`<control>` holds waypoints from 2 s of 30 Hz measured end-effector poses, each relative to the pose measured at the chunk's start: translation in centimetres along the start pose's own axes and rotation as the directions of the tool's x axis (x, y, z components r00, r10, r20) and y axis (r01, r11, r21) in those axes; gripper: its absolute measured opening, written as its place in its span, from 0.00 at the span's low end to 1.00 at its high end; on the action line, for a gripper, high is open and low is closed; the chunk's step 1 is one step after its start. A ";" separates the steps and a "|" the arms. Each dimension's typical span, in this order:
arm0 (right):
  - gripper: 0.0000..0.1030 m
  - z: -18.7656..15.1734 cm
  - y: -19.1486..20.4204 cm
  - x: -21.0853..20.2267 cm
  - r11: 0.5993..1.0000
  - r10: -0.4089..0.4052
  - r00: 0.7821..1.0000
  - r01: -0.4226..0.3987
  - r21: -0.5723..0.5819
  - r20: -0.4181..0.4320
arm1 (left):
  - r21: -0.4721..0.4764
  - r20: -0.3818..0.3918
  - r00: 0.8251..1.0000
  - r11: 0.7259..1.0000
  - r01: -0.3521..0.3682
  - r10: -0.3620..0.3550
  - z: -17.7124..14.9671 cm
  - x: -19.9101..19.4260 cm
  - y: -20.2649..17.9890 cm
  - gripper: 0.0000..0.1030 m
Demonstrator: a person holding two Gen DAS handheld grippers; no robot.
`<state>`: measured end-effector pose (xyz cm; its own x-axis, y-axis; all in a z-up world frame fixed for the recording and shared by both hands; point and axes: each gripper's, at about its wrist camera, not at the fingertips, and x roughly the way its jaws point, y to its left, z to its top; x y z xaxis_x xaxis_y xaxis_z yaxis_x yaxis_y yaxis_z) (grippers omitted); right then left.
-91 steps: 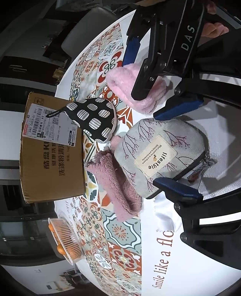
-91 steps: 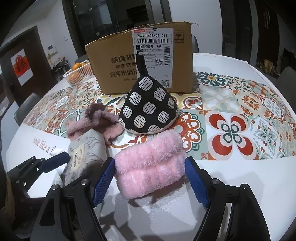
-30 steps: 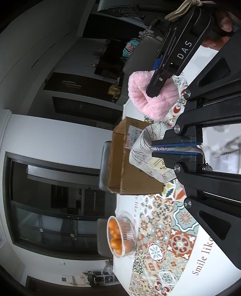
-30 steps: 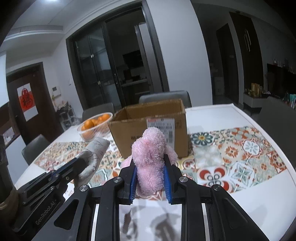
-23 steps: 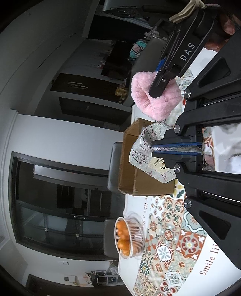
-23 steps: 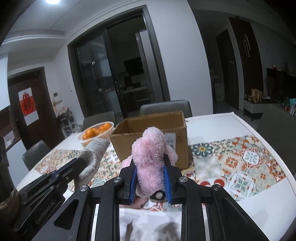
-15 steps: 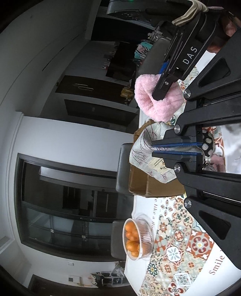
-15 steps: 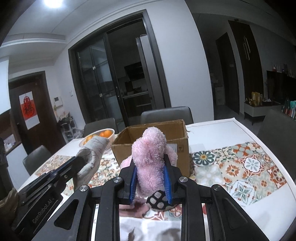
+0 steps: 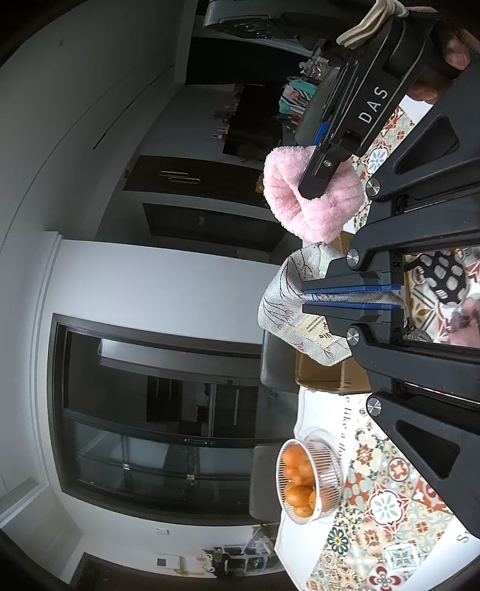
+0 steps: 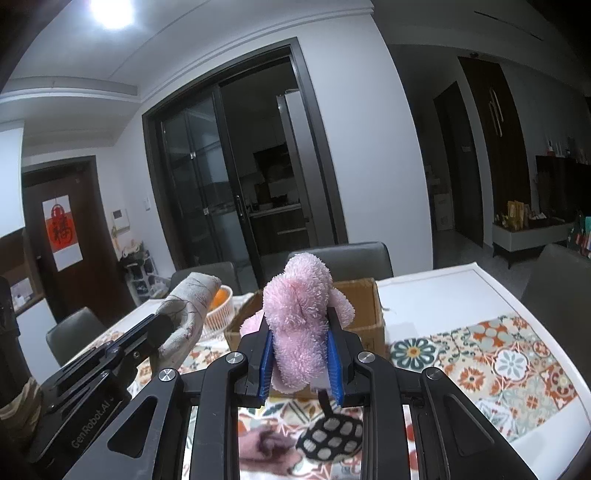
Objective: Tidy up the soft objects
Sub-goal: 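Carry the grey pouch and pink fuzzy item into the box and release both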
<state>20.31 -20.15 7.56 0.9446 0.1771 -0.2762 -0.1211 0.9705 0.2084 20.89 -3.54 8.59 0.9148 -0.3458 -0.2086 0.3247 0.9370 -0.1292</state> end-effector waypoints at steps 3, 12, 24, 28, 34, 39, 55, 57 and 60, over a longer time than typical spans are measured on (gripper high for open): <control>0.25 0.5 -0.1 0.8 1.000 0.007 1.000 -0.007 -0.005 0.009 | 0.008 0.010 1.000 1.000 -0.004 0.004 0.5 0.7 0.3 0.06; 0.25 2.0 -0.5 2.9 0.999 0.010 0.999 -0.009 -0.030 0.033 | 0.029 0.002 1.000 1.000 -0.005 0.005 1.9 3.6 0.9 0.06; 0.25 3.1 -1.6 6.7 0.997 -0.005 1.000 0.007 -0.074 0.015 | 0.083 -0.022 0.999 0.996 -0.031 0.033 2.5 8.5 1.5 0.06; 0.25 3.0 -2.2 8.5 0.997 -0.008 1.000 0.007 -0.074 -0.013 | 0.087 -0.038 0.999 0.996 -0.033 0.036 2.3 9.9 1.7 0.06; 0.25 2.6 -2.7 10.9 0.998 -0.013 0.999 0.010 -0.066 -0.051 | 0.090 -0.074 0.996 0.995 -0.040 0.047 1.6 12.1 2.4 0.06; 0.25 2.2 -3.2 12.9 0.998 -0.027 0.996 0.021 -0.067 -0.087 | 0.089 -0.120 0.992 0.995 -0.039 0.050 0.8 14.2 3.0 0.06; 0.31 0.2 -3.7 17.8 0.994 -0.064 0.975 0.044 -0.098 -0.212 | 0.085 -0.251 0.966 0.995 -0.043 0.063 -1.3 18.4 4.2 0.09; 0.49 0.3 -3.9 18.2 0.994 -0.068 0.973 0.046 -0.100 -0.221 | 0.088 -0.255 0.964 0.995 -0.046 0.068 -1.2 18.6 4.0 0.20; 0.58 0.5 -4.1 18.1 0.990 -0.103 0.974 0.082 -0.112 -0.202 | 0.086 -0.247 0.965 0.994 -0.069 0.088 -1.2 18.3 4.3 0.33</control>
<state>38.10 -20.98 2.17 0.8710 0.1056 -0.4799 -0.0770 0.9939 0.0790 38.76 -5.90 3.04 0.8521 -0.2634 -0.4523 0.2804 0.9594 -0.0304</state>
